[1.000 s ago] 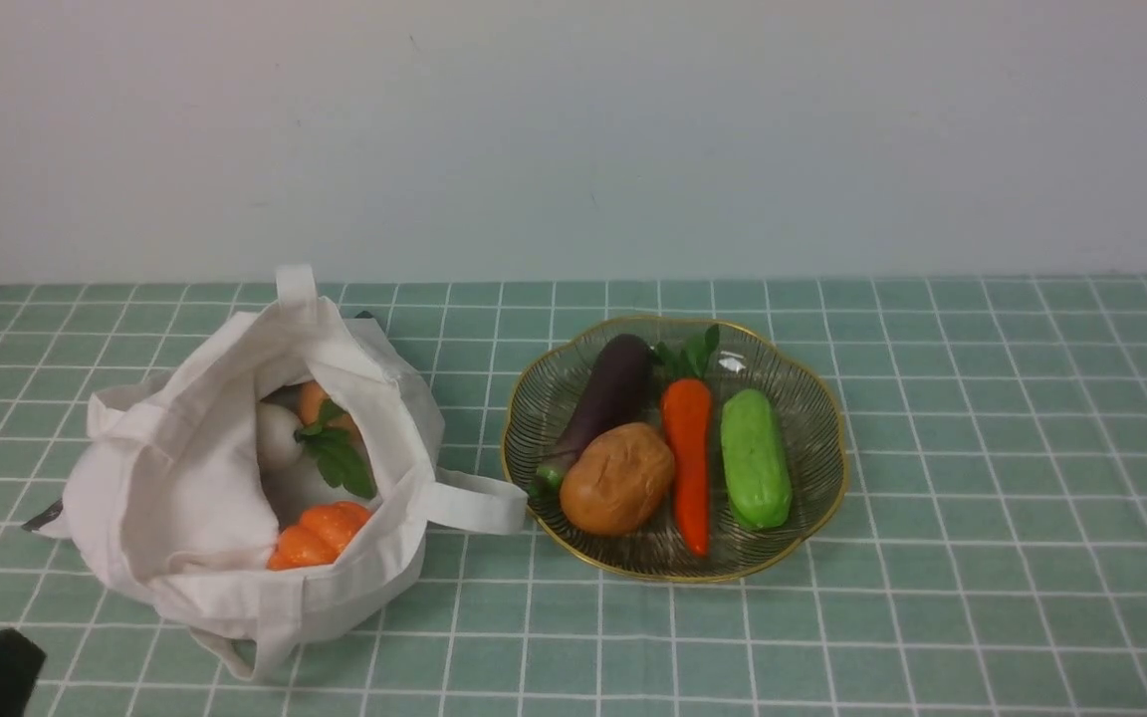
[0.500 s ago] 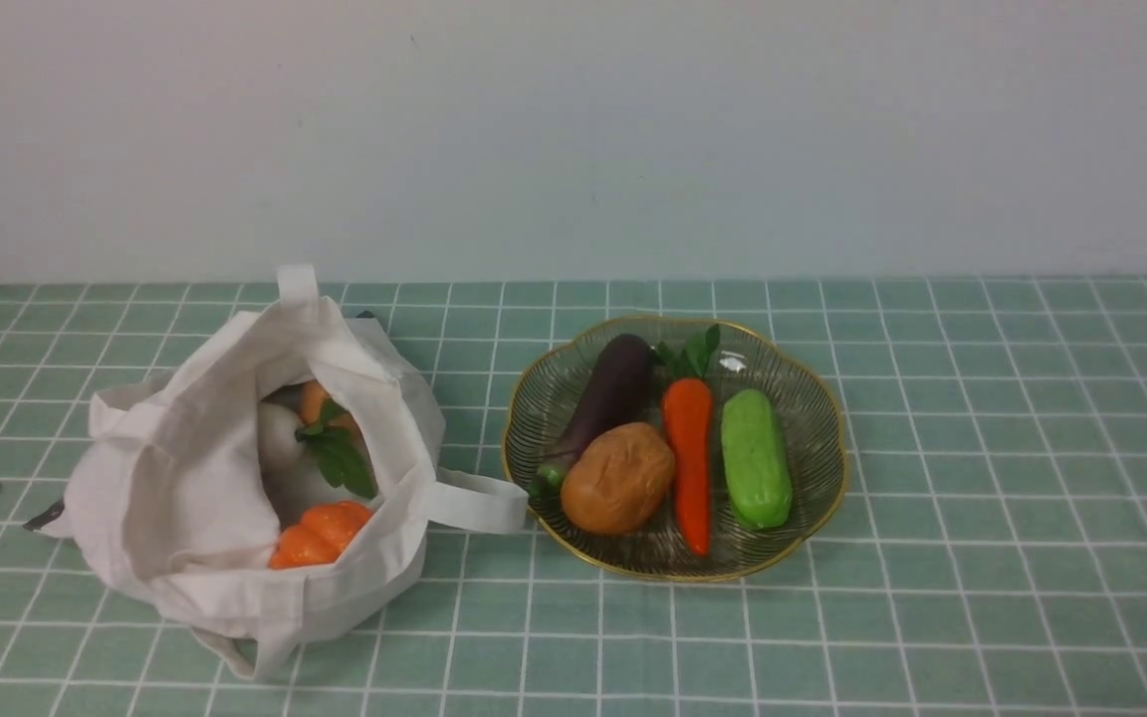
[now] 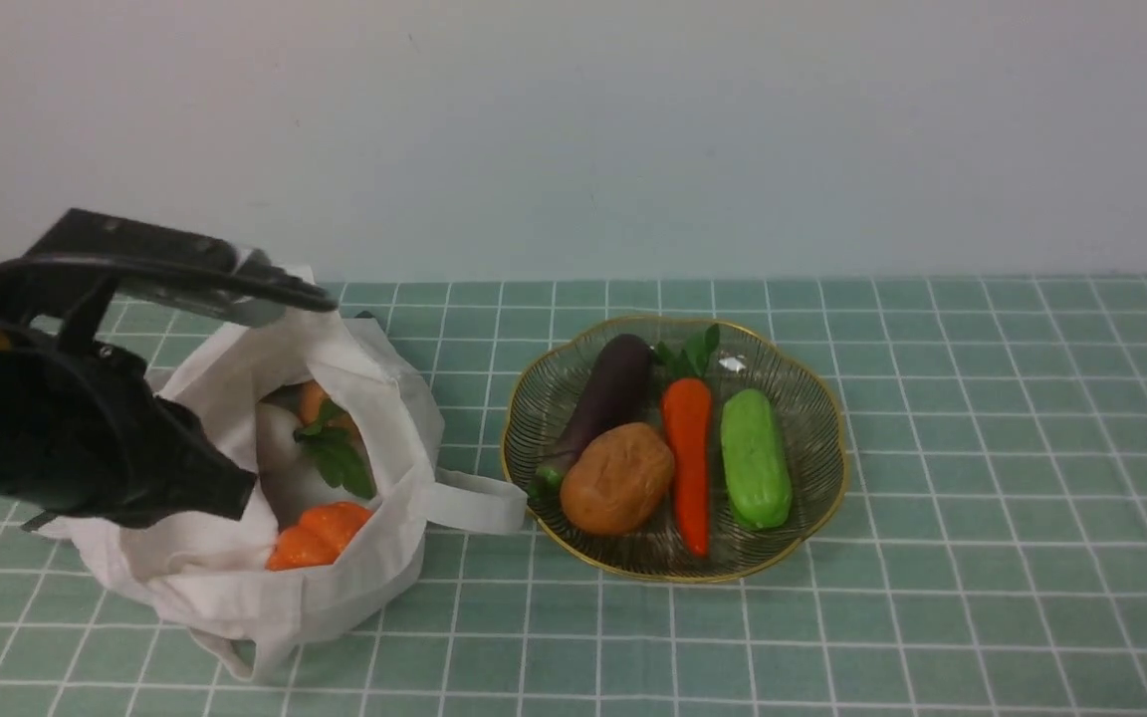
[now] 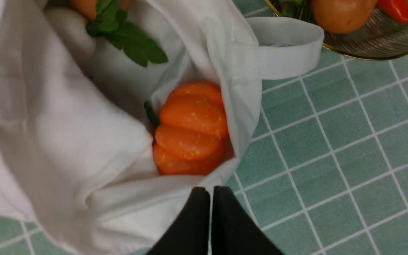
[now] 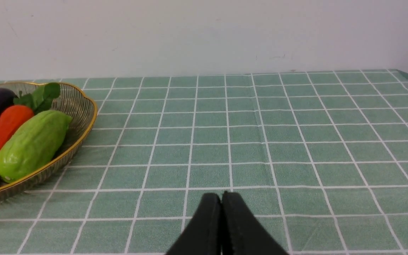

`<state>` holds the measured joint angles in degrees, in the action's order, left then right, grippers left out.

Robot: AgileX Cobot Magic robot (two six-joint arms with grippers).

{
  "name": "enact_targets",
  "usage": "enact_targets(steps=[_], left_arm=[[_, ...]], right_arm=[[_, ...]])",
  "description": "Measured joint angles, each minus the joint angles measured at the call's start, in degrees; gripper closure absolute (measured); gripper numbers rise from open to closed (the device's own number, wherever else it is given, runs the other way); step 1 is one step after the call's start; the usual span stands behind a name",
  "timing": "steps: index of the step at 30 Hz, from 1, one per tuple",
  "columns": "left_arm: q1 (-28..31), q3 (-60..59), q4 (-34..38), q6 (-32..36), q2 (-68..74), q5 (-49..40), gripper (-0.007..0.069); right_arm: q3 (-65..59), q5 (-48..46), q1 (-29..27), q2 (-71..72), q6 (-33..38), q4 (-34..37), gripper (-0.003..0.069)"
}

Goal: Take vegetables from cloth bag on blue coffee tablecloth place on plate.
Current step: 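Reach into the cloth bag and grasp the pumpkin with the left gripper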

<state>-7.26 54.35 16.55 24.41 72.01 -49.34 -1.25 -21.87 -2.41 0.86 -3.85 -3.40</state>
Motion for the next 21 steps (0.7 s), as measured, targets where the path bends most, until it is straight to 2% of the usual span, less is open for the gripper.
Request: enact_targets(steps=[5, 9, 11, 14, 15, 17, 21], left_arm=[[-0.27, 1.96, 0.00, 3.23, 5.94, 2.08, 0.0620], [-0.34, 2.48, 0.00, 3.63, 10.86, 7.01, 0.0539], [-0.34, 2.54, 0.00, 3.81, 14.69, 9.64, 0.0423], [-0.34, 2.54, 0.07, 4.44, 17.05, 10.85, 0.0320], [-0.36, 2.54, 0.15, 5.02, 18.55, 11.63, 0.0247], [-0.47, 2.54, 0.15, 5.50, 20.15, 12.82, 0.0152], [-0.66, 2.75, 0.86, 5.82, 21.94, 15.29, 0.0032]], right_arm=[[0.00, 0.00, 0.00, 0.00, 0.00, 0.00, 0.0669], [0.00, 0.00, 0.00, 0.00, 0.00, 0.00, 0.0669], [0.00, 0.00, 0.00, 0.00, 0.00, 0.00, 0.0669], [0.00, 0.00, 0.00, 0.00, 0.00, 0.00, 0.0669], [0.00, 0.00, 0.00, 0.00, 0.00, 0.00, 0.0669], [0.00, 0.00, 0.00, 0.00, -0.04, 0.00, 0.0669], [0.00, 0.00, 0.00, 0.00, -0.04, 0.00, 0.0669]])
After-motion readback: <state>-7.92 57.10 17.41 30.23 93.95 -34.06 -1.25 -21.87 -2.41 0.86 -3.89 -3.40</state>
